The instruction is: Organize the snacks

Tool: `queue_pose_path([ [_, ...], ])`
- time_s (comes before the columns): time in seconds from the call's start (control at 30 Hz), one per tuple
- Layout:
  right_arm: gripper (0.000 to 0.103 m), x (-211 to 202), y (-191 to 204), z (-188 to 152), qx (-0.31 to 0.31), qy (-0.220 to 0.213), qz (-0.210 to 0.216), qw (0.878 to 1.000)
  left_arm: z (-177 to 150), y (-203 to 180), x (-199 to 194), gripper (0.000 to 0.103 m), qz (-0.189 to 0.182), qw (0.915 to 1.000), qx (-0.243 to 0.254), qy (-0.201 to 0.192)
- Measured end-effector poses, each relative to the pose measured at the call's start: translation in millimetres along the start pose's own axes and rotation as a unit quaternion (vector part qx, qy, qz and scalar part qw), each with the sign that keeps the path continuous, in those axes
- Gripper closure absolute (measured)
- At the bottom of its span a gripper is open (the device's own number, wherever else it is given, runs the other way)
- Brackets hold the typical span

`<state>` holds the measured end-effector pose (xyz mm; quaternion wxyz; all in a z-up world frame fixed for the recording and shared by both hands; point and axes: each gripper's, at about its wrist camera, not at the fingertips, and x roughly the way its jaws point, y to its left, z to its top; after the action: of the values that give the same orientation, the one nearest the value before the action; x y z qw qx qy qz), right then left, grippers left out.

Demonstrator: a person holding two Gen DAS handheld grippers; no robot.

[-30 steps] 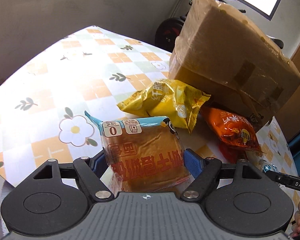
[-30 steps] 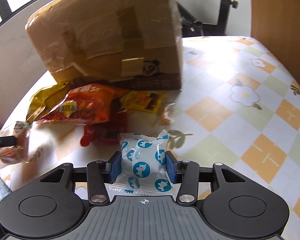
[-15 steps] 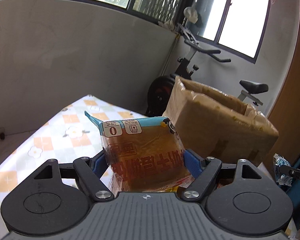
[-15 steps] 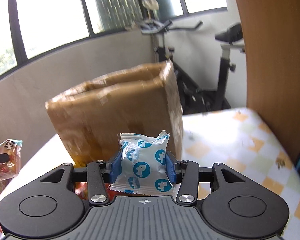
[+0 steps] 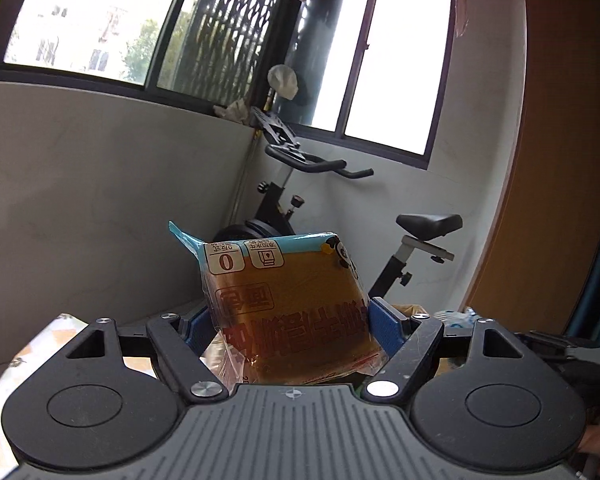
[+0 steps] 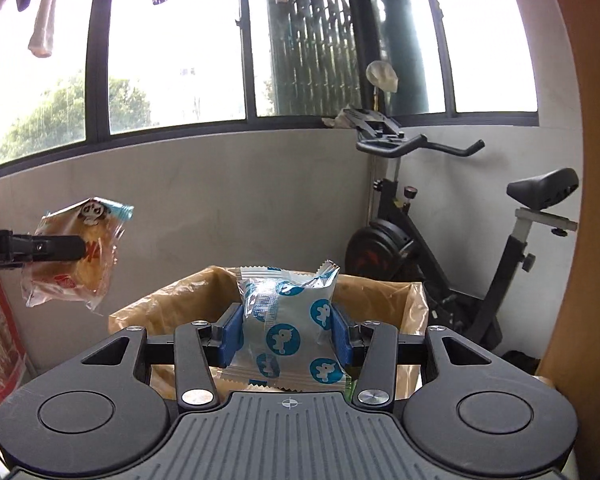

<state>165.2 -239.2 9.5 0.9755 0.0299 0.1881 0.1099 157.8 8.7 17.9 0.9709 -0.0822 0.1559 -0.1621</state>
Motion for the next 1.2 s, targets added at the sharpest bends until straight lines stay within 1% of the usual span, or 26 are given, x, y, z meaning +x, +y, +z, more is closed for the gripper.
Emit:
queue_pose_path([
  [0.07,0.06,21.9,-1.8,1.5,-0.011,0.013,-0.013,1.0,0.9,-9.0,34.6,0.022,-0.015,0.9998,-0.002,0.016],
  [0.1,0.06,32.9,-0.5,0.0,-0.013,0.022,-0.019,1.0,0.9,-13.4,46.0,0.022,-0.02,0.9996,0.001,0.022],
  [0.2,0.06,55.9,3.2,-9.5,-0.008,0.044,-0.03,0.999,-7.3,-24.3,84.9,0.022,-0.017,0.9986,0.008,0.049],
  [0.33,0.06,73.3,3.2,-23.3,0.002,0.07,-0.036,0.997,-13.6,-32.0,116.4,0.022,-0.009,0.9959,0.042,0.08],
  [0.47,0.06,76.7,2.0,-31.9,0.006,0.083,-0.043,0.996,-14.9,-29.8,131.7,0.022,-0.003,0.9939,0.047,0.099],
  [0.57,0.06,70.9,-0.4,-32.6,0.012,0.079,-0.046,0.996,-22.2,-23.7,128.9,0.021,0.002,0.9925,0.047,0.113],
  [0.63,0.056,66.4,-2.5,-31.3,0.019,0.075,-0.046,0.996,-23.6,-17.9,124.1,0.02,-0.001,0.9928,0.046,0.11],
  [0.73,0.055,59.2,-3.3,-30.7,0.017,0.068,-0.045,0.997,-22.3,-14.1,116.4,0.02,-0.004,0.9931,0.045,0.108],
  [0.93,0.054,35.0,1.6,-32.5,0.012,0.053,-0.045,0.998,-14.5,-12.3,83.0,0.02,-0.008,0.994,0.062,0.09],
  [1.1,0.054,8.8,-0.6,-30.1,0.04,0.031,-0.043,0.998,-8.9,-6.4,48.4,0.02,-0.002,0.9941,0.082,0.071],
  [1.2,0.052,-8.6,1.8,-29.2,0.054,0.013,-0.035,0.998,-9.0,2.8,26.4,0.02,0.007,0.9947,0.08,0.063],
])
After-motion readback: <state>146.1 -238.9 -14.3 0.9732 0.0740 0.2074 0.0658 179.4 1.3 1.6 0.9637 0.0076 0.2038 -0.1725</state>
